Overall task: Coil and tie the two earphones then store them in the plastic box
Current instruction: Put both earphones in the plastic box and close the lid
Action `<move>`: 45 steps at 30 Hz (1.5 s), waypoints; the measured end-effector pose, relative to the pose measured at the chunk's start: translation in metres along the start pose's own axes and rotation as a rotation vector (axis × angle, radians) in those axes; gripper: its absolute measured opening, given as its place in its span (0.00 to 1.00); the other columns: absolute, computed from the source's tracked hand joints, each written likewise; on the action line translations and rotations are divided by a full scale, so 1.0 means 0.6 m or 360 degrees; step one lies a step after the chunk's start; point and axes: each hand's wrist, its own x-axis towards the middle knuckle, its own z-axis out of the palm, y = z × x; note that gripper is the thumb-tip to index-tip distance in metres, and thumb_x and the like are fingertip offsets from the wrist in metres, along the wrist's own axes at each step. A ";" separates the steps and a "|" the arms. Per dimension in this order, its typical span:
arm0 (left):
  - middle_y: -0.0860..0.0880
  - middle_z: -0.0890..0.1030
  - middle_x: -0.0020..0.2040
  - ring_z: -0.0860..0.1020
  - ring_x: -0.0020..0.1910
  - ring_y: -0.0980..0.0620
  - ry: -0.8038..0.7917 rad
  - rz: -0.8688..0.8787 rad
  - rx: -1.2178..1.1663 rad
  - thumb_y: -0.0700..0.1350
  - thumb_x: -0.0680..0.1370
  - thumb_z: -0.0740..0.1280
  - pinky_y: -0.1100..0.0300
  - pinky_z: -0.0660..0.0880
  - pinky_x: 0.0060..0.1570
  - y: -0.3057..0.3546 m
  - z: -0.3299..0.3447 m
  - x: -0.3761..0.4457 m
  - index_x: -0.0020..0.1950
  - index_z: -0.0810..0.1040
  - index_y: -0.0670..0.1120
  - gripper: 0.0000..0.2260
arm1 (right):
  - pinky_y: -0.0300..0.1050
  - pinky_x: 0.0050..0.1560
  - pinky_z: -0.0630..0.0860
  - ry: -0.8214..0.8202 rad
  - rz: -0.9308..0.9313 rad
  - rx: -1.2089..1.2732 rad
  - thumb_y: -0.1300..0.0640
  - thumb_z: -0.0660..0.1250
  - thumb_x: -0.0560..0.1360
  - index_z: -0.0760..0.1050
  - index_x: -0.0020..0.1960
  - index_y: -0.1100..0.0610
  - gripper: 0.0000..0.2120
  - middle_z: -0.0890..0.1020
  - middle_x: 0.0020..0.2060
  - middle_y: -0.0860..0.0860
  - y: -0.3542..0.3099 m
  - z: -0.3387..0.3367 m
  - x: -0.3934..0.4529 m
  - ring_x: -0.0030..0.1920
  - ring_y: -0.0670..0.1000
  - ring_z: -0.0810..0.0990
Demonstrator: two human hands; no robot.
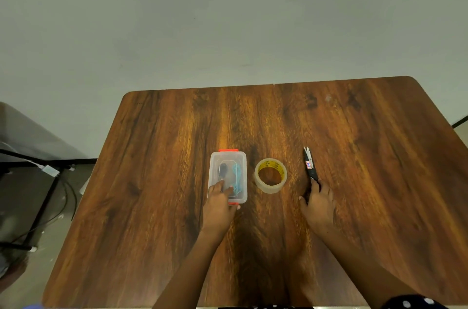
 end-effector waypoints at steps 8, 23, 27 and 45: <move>0.50 0.64 0.74 0.63 0.73 0.49 0.0006 0.0044 0.0050 0.46 0.77 0.67 0.53 0.62 0.70 -0.003 0.001 -0.004 0.71 0.68 0.49 0.23 | 0.54 0.62 0.71 -0.0100 -0.0132 0.0024 0.44 0.73 0.69 0.66 0.71 0.59 0.36 0.66 0.68 0.56 -0.008 -0.002 -0.005 0.66 0.58 0.65; 0.51 0.65 0.74 0.64 0.72 0.50 0.0024 -0.0017 0.0011 0.45 0.76 0.68 0.54 0.63 0.70 -0.002 0.005 0.000 0.71 0.69 0.49 0.23 | 0.52 0.65 0.70 0.0004 -0.0177 0.0152 0.47 0.74 0.68 0.68 0.69 0.61 0.35 0.70 0.68 0.55 -0.018 0.015 -0.020 0.67 0.57 0.66; 0.51 0.65 0.74 0.65 0.72 0.50 0.0033 -0.0024 -0.0027 0.45 0.76 0.69 0.53 0.64 0.70 -0.001 0.006 -0.002 0.70 0.70 0.49 0.22 | 0.52 0.65 0.70 0.0014 -0.0165 0.0156 0.46 0.74 0.68 0.67 0.69 0.60 0.35 0.69 0.69 0.54 -0.016 0.017 -0.024 0.68 0.56 0.66; 0.51 0.68 0.72 0.67 0.69 0.51 0.0036 0.0029 -0.0043 0.50 0.73 0.72 0.55 0.67 0.68 -0.002 -0.003 0.002 0.67 0.73 0.50 0.23 | 0.52 0.57 0.75 -0.0002 -0.0147 0.0011 0.41 0.72 0.68 0.69 0.69 0.57 0.35 0.69 0.68 0.53 -0.018 0.012 -0.023 0.66 0.55 0.67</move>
